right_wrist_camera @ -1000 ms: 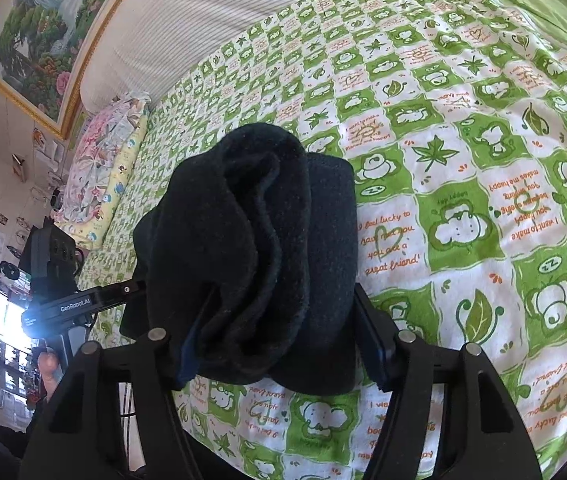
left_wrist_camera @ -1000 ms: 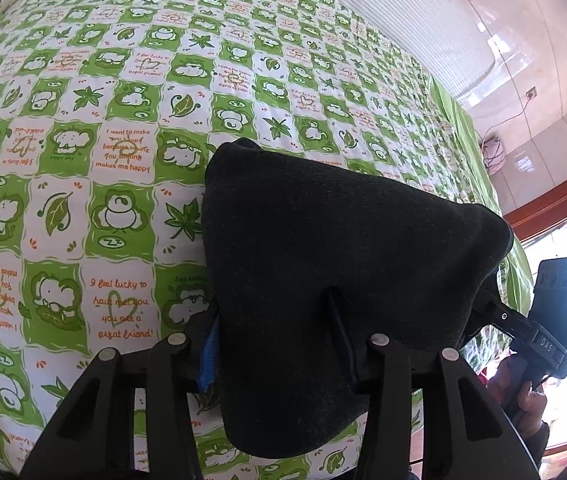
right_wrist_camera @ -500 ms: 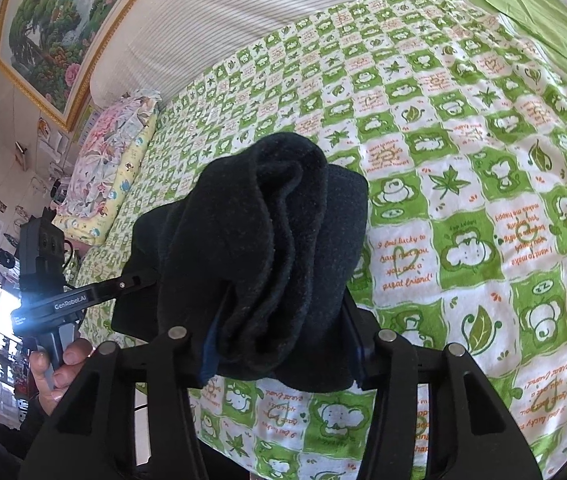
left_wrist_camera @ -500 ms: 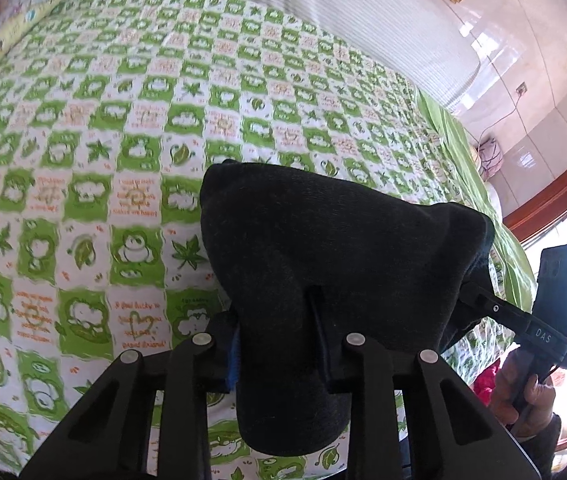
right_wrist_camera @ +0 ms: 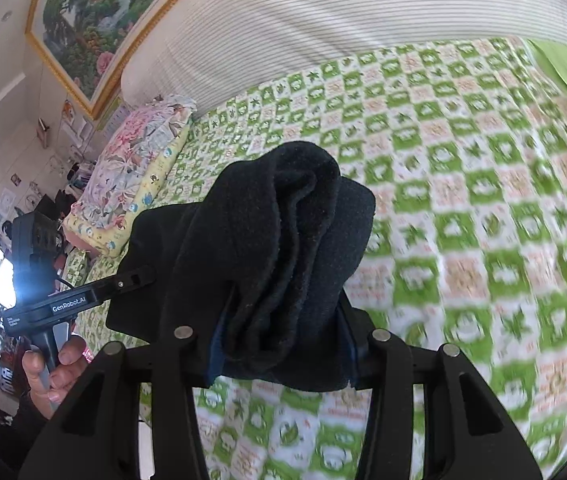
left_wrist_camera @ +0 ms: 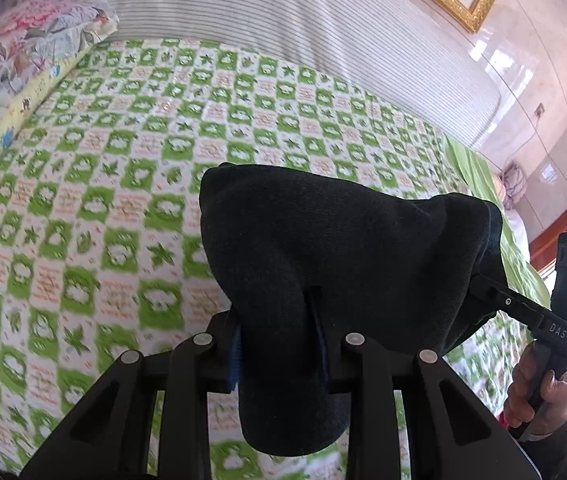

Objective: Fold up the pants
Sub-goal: 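Press the folded pants flat and open both grippers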

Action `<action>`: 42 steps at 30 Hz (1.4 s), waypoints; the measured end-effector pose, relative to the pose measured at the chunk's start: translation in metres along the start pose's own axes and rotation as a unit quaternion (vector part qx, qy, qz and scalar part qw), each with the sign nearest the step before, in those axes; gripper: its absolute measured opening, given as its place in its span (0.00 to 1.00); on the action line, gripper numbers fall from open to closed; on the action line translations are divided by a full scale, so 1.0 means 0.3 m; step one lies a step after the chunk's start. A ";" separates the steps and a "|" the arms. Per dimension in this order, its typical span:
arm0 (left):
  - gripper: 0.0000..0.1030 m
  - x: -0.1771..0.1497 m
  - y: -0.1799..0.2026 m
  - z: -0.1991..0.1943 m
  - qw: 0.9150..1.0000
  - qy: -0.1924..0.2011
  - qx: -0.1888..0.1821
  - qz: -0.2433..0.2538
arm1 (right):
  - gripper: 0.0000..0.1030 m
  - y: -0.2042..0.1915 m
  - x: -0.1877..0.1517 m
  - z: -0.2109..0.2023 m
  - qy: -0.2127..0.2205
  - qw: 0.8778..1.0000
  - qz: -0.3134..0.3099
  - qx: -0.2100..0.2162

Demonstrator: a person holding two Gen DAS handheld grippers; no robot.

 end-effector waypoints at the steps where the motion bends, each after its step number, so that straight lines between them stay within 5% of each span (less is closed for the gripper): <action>1: 0.27 0.014 -0.011 0.008 1.000 0.000 0.003 -0.001 | 0.46 -0.001 0.018 0.019 -0.001 1.000 -0.004 0.000; 16: 0.28 0.245 -0.082 0.205 0.999 0.002 0.043 -0.008 | 0.46 0.083 0.241 0.266 -0.025 1.000 -0.011 0.003; 23: 0.31 0.213 -0.101 0.322 0.999 -0.025 0.048 -0.005 | 0.49 0.170 0.237 0.347 -0.060 0.998 0.002 -0.015; 30: 0.54 0.183 -0.135 0.336 0.998 -0.010 0.058 0.003 | 0.57 0.239 0.206 0.355 -0.067 0.997 0.017 -0.028; 42: 0.55 0.171 -0.128 0.361 0.997 -0.005 0.072 0.016 | 0.67 0.276 0.201 0.367 -0.065 0.997 0.007 -0.044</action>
Point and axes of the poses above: each gripper's, at about its wrist camera, not at the fingertips, and z roughly the way its jaws point, y to its right, x to its top, the point moved 4 cm from there along z, roughly the way its jaws point, and after that the axes turned 14 degrees about x, right-handed, at the moved point
